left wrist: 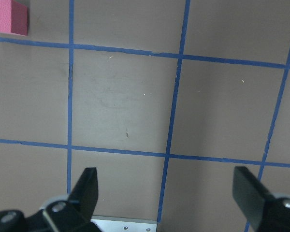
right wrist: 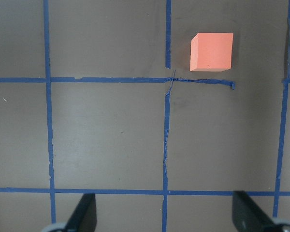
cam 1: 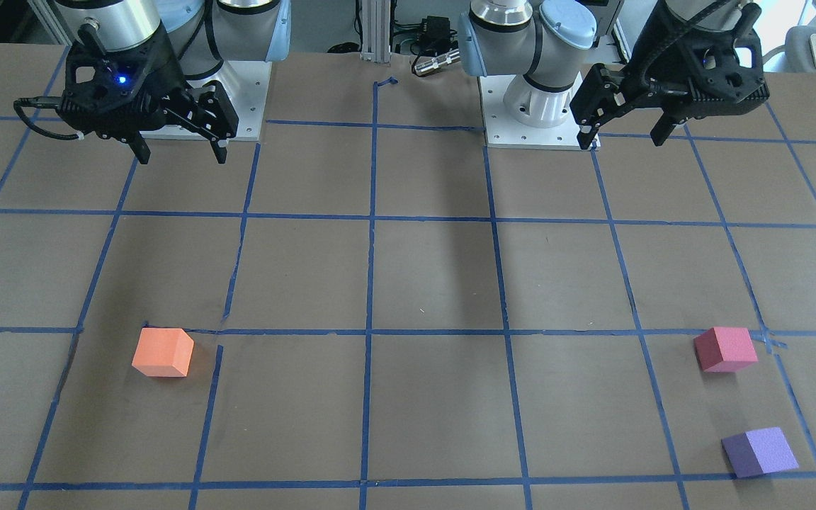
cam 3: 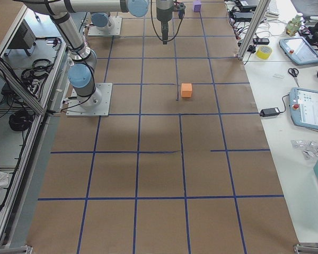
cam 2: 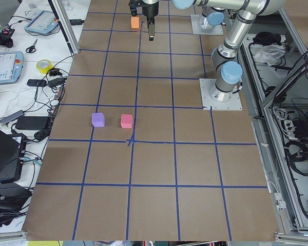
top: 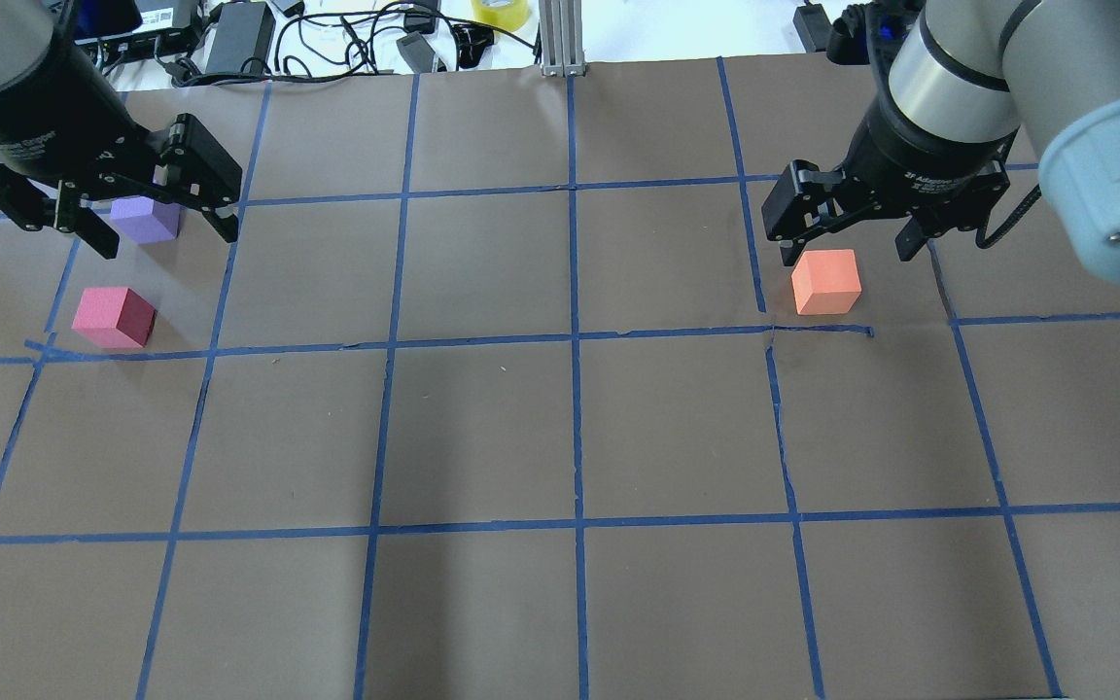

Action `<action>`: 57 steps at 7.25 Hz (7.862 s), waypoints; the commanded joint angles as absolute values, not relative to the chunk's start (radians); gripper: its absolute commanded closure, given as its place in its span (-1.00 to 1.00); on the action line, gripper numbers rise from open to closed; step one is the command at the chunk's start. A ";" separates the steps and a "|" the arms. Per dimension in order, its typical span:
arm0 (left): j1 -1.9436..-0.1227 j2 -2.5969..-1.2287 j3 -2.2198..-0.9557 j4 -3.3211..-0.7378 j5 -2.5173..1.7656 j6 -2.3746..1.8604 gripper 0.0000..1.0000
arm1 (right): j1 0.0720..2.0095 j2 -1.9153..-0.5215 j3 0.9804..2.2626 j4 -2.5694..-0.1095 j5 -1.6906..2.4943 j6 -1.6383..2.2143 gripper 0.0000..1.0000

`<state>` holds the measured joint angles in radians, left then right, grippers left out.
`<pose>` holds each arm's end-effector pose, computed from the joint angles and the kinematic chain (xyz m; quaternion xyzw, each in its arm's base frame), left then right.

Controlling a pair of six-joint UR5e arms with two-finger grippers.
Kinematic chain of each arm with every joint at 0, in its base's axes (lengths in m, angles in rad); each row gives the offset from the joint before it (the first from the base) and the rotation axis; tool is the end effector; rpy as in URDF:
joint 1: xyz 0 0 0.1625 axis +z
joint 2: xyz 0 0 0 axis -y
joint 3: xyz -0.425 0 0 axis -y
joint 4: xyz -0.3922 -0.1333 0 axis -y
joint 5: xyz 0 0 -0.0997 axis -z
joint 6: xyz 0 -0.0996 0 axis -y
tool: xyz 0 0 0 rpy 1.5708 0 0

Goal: Arrange blocks in a line

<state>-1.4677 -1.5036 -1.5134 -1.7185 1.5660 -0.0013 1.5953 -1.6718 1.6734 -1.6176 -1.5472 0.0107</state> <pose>-0.0859 -0.4693 0.5334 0.0522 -0.9986 -0.0114 0.0030 0.1467 -0.4500 0.4897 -0.0072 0.9996 -0.0224 0.0122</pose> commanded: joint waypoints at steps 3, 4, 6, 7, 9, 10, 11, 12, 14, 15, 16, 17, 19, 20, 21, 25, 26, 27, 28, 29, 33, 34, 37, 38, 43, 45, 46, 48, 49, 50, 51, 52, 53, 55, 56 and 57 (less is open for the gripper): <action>-1.476 -1.505 -1.583 -1.569 1.560 -0.015 -1.00 | 1.595 -1.671 1.674 -1.617 -1.563 0.011 -1.00; -1.479 -1.506 -1.586 -1.565 1.562 -0.015 -1.00 | 1.595 -1.669 1.674 -1.618 -1.562 0.011 -1.00; -1.480 -1.490 -1.592 -1.568 1.572 0.005 -1.00 | 1.595 -1.666 1.674 -1.625 -1.562 0.011 -1.00; -1.486 -1.499 -1.583 -1.565 1.562 0.006 -1.00 | 1.595 -1.666 1.675 -1.620 -1.563 0.009 -1.00; -1.522 -1.505 -1.585 -1.556 1.575 0.012 -1.00 | 1.595 -1.666 1.675 -1.620 -1.563 0.008 -1.00; -1.525 -1.508 -1.585 -1.486 1.575 0.014 -1.00 | 1.595 -1.666 1.675 -1.620 -1.563 0.006 -1.00; -1.528 -1.514 -1.588 -1.471 1.574 0.018 -1.00 | 1.595 -1.666 1.683 -1.620 -1.563 0.008 -1.00; -1.555 -1.514 -1.589 -1.473 1.574 0.024 -1.00 | 1.595 -1.667 1.699 -1.623 -1.563 0.008 -1.00; -1.611 -1.488 -1.592 -1.476 1.598 0.012 -1.00 | 1.595 -1.667 1.706 -1.634 -1.563 0.008 -1.00; -1.611 -1.477 -1.592 -1.471 1.615 0.011 -1.00 | 1.595 -1.666 1.706 -1.632 -1.563 0.008 -1.00; -1.612 -1.482 -1.601 -1.474 1.605 0.012 -1.00 | 1.595 -1.666 1.706 -1.634 -1.563 0.009 -1.00; -1.612 -1.479 -1.609 -1.471 1.606 0.018 -1.00 | 1.586 -1.664 1.704 -1.663 -1.563 0.014 -1.00; -1.612 -1.483 -1.595 -1.463 1.608 0.009 -1.00 | 1.583 -1.651 1.707 -1.663 -1.574 0.026 -1.00; -1.611 -1.497 -1.591 -1.413 1.605 0.024 -1.00 | 1.583 -1.641 1.709 -1.658 -1.574 0.032 -1.00; -1.603 -1.526 -1.576 -1.299 1.600 0.022 -1.00 | 1.582 -1.593 1.721 -1.648 -1.581 0.017 -1.00; -1.605 -1.554 -1.548 -1.336 1.615 0.023 -1.00 | 1.557 -1.407 1.727 -1.912 -1.612 -0.012 -1.00; -1.605 -1.571 -1.525 -1.354 1.615 0.023 -1.00 | 1.555 -1.358 1.727 -2.004 -1.612 -0.015 -1.00; -1.605 -1.589 -1.497 -1.388 1.615 0.023 -1.00 | 1.555 -1.304 1.729 -2.070 -1.615 -0.056 -1.00; -1.605 -1.609 -1.459 -1.429 1.615 0.021 -1.00 | 1.554 -1.260 1.729 -2.116 -1.623 -0.101 -1.00; -1.606 -1.624 -1.433 -1.443 1.620 0.021 -1.00 | 1.540 -1.237 1.730 -2.156 -1.626 -0.145 -1.00; -1.620 -1.594 -1.578 -1.416 1.615 0.008 -1.00 | 1.462 -1.184 1.755 -2.203 -1.611 -0.196 -1.00; -1.629 -1.579 -1.591 -1.414 1.618 0.015 -1.00 | 1.457 -1.163 1.755 -2.203 -1.611 -0.196 -1.00; -1.631 -1.586 -1.580 -1.385 1.612 0.026 -1.00 | 1.457 -1.135 1.755 -2.203 -1.611 -0.192 -1.00; -1.632 -1.586 -1.578 -1.361 1.606 0.025 -1.00 | 1.457 -1.117 1.755 -2.204 -1.611 -0.192 -1.00; -1.632 -1.572 -1.594 -1.355 1.612 0.025 -1.00 | 1.456 -1.095 1.755 -2.197 -1.624 -0.183 0.99; -1.632 -1.571 -1.594 -1.353 1.609 0.025 -1.00 | 1.462 -1.129 1.723 -2.194 -1.609 -0.179 1.00; -1.632 -1.571 -1.592 -1.353 1.612 0.025 -1.00 | 1.476 -1.152 1.698 -2.180 -1.605 -0.145 1.00; -1.629 -1.571 -1.586 -1.353 1.606 0.025 -1.00 | 1.557 -1.154 1.677 -2.181 -1.559 0.019 1.00; -1.629 -1.569 -1.591 -1.353 1.606 0.025 -1.00 | 1.604 -1.151 1.655 -2.181 -1.559 0.072 1.00; -1.629 -1.569 -1.586 -1.353 1.605 0.025 -1.00 | 1.649 -1.141 1.638 -2.184 -1.557 0.147 1.00; -1.631 -1.569 -1.588 -1.353 1.605 0.025 -1.00 | 1.696 -1.119 1.605 -2.186 -1.559 0.214 1.00; -1.631 -1.572 -1.583 -1.353 1.605 0.025 -1.00 | 1.753 -1.077 1.567 -2.186 -1.559 0.306 1.00; -1.631 -1.571 -1.583 -1.353 1.606 0.025 -1.00 | 1.800 -1.033 1.518 -2.189 -1.562 0.369 1.00; -1.628 -1.568 -1.591 -1.353 1.608 0.025 -1.00 | 1.862 -0.951 1.424 -2.187 -1.560 0.412 1.00; -1.629 -1.568 -1.586 -1.353 1.608 0.026 -1.00 | 1.882 -0.927 1.401 -2.187 -1.566 0.414 1.00; -1.629 -1.566 -1.588 -1.353 1.608 0.026 -1.00 | 1.899 -0.904 1.384 -2.187 -1.559 0.407 1.00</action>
